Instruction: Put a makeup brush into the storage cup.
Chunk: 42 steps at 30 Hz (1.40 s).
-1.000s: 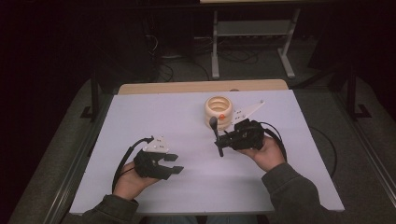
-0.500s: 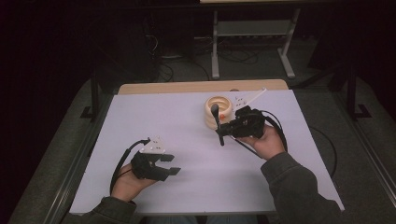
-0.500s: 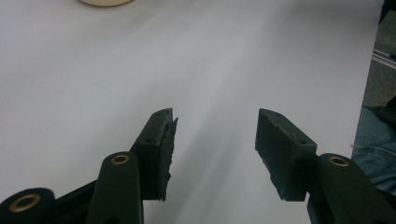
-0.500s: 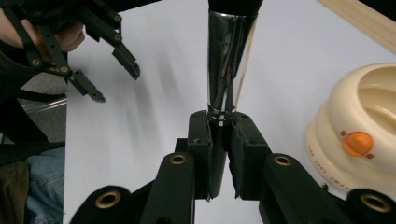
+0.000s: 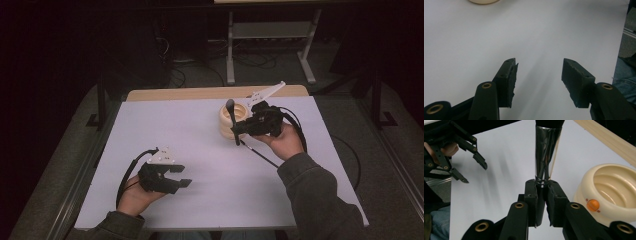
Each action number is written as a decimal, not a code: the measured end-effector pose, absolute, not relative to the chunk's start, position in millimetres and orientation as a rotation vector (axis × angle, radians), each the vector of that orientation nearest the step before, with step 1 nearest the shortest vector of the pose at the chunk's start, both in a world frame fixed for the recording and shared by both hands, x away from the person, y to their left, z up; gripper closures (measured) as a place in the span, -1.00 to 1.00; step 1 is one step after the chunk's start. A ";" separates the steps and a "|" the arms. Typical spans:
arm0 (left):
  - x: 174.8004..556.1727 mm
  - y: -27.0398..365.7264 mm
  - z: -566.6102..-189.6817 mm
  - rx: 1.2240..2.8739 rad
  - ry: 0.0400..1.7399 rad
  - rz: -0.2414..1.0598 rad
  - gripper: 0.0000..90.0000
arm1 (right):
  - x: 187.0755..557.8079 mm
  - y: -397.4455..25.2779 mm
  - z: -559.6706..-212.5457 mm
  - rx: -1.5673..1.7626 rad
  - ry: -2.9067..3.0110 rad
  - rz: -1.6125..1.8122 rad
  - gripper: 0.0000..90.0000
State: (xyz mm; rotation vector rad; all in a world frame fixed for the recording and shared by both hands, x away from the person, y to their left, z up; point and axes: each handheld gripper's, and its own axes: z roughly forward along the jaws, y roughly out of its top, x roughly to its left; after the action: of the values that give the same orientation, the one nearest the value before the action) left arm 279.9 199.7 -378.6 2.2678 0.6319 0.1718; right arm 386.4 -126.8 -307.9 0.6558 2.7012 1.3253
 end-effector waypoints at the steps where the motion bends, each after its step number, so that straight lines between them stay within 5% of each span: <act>1: 280.2 200.6 -378.1 2.277 0.624 0.176 0.00 | 387.7 -126.7 -306.6 0.660 2.701 1.324 0.74; 42: 280.8 203.9 -378.3 2.256 0.636 0.165 -0.07 | 464.0 -132.4 -279.4 0.920 2.554 1.318 0.74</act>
State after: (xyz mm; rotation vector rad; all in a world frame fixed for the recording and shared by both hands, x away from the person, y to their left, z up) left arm 280.8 203.9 -378.3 2.2555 0.6359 0.1649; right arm 464.0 -132.4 -279.4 0.9197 2.5544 1.3183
